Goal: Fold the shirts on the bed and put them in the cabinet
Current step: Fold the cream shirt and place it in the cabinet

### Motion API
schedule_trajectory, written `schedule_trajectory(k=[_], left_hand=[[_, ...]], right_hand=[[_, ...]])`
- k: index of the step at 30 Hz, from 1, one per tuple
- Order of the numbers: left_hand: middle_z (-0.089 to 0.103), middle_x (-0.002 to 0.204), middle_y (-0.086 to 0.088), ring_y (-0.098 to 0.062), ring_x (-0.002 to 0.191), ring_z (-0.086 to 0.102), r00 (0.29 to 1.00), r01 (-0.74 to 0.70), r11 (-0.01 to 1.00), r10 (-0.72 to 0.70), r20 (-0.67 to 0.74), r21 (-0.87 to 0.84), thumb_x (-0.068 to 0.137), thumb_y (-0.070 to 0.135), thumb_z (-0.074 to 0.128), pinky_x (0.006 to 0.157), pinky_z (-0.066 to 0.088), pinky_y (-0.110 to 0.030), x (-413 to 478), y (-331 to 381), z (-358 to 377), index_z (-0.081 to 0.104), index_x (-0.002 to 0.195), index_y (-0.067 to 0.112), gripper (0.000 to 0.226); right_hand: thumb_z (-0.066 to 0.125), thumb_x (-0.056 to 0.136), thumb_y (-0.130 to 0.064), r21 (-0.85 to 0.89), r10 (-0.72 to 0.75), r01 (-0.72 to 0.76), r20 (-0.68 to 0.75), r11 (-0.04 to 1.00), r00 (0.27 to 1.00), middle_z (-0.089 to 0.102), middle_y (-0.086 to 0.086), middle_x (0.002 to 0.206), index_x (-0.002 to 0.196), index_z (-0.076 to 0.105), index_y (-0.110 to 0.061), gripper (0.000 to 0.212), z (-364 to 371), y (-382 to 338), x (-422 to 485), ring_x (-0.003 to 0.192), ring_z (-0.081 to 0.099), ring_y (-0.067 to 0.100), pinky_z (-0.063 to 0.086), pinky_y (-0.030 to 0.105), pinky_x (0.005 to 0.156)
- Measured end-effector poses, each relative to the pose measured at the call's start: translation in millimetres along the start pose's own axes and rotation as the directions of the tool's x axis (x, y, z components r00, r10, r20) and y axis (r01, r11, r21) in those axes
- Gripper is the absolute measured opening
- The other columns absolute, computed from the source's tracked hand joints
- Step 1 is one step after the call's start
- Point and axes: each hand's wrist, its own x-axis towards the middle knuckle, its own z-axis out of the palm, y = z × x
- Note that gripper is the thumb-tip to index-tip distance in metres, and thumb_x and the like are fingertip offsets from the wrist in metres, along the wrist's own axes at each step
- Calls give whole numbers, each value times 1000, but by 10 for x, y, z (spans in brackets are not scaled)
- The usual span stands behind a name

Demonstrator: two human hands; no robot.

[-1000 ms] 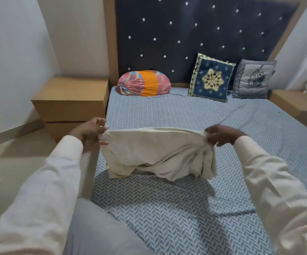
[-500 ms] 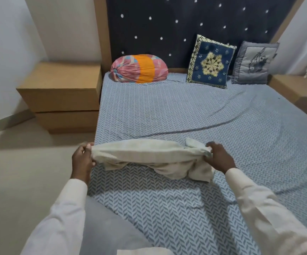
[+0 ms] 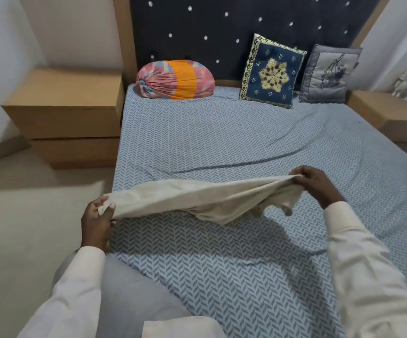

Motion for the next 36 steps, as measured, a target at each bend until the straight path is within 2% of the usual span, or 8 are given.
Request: schedule_trajectory(k=[6, 10, 15, 19, 23, 27, 31, 36], left_hand=[[66, 115, -14, -25, 97, 63, 998, 19, 998, -22, 59, 52, 96, 7, 55, 77, 53, -36, 11, -48, 23, 64, 113, 19, 23], [68, 112, -12, -25, 93, 66, 999, -23, 989, 17, 41, 147, 95, 11, 55, 64, 57, -26, 32, -109, -19, 65, 109, 26, 22], [68, 112, -13, -33, 105, 65, 996, -1, 986, -13, 84, 168, 90, 4, 62, 86, 56, -46, 1, -114, -64, 64, 111, 29, 34], [66, 111, -15, -29, 97, 66, 988, -61, 952, 14, 154, 301, 88, -4, 61, 77, 59, -36, -104, 23, -69, 62, 121, 22, 42], [67, 108, -10, -34, 98, 61, 979, -200, 572, 94, 179, 796, 88, 17, 62, 82, 51, -38, -81, 173, -150, 61, 119, 32, 34], [69, 107, -7, -31, 99, 62, 979, -185, 458, 10, 203, 870, 90, 25, 61, 78, 46, -35, -29, 288, -247, 60, 116, 35, 27], [70, 96, -8, -31, 91, 64, 977, -178, 557, -2, 215, 811, 87, 22, 65, 78, 50, -34, -57, 340, -289, 62, 107, 32, 22], [65, 70, -12, -19, 54, 58, 979, -92, 807, -33, 200, 583, 91, 4, 56, 45, 47, -23, -91, 346, -311, 67, 95, 15, 16]], right_hand=[[73, 76, 0, -709, 539, -142, 374, 691, 755, 63, -1, 93, 97, 70, -18, 28, -125, 36, -101, 93, 60, 19, 49, 21, 71], [76, 75, -11, -610, 98, 80, 253, 788, 963, 67, -5, 88, 88, 69, -25, 21, 315, 45, -180, 86, 62, 15, 41, 23, 74], [78, 77, -18, -447, 6, 161, 349, 880, 937, 67, -13, 85, 90, 70, -33, 21, 1002, 200, -338, 76, 61, 5, 48, 24, 78], [68, 86, -29, -553, -110, 273, 310, 787, 944, 62, -9, 96, 113, 65, -36, 28, 1280, 339, -342, 93, 58, 12, 48, 30, 82], [56, 90, -34, -671, -116, 321, 332, 669, 936, 58, -5, 107, 102, 68, -37, 17, 1383, 329, -270, 99, 58, 20, 49, 34, 83], [56, 89, -35, -671, -142, 378, 380, 637, 914, 57, -5, 102, 91, 66, -33, 10, 1360, 335, -123, 90, 64, 25, 49, 36, 80], [56, 92, -33, -694, -148, 418, 416, 586, 897, 56, -4, 114, 109, 64, -33, 19, 1452, 312, -87, 94, 64, 26, 46, 33, 76], [62, 90, -32, -653, -170, 411, 400, 636, 900, 56, -4, 106, 92, 66, -31, 5, 1464, 265, -16, 83, 63, 24, 50, 34, 71]])
